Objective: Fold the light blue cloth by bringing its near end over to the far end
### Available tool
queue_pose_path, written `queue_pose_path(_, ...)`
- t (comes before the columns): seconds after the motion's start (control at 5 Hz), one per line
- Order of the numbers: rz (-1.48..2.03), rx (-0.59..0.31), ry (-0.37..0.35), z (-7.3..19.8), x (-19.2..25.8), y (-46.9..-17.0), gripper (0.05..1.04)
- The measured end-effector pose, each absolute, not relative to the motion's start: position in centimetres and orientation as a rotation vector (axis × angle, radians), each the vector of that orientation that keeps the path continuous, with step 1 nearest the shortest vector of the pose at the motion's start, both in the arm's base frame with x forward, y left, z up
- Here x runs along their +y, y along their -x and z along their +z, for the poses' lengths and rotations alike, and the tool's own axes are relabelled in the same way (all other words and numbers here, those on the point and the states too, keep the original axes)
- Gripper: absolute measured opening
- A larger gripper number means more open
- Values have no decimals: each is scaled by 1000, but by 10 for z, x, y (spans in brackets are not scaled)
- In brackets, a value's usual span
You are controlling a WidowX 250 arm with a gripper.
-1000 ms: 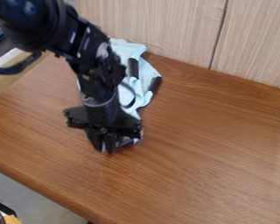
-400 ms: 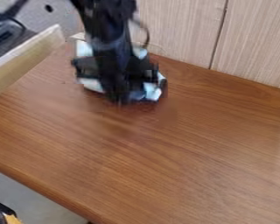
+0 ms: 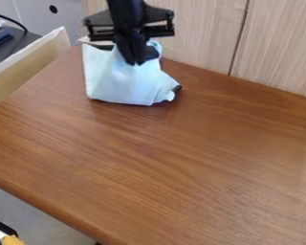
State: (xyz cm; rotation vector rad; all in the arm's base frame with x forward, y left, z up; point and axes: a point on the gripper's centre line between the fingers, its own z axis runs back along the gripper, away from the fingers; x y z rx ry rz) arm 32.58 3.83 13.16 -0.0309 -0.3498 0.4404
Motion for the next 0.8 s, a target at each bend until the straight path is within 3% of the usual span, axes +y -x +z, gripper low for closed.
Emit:
queue_pose_path(0.4, 530, -289, 27, 105, 71, -381, 68)
queue_pose_path(0.8, 619, -218, 8, 74, 108, -404, 68)
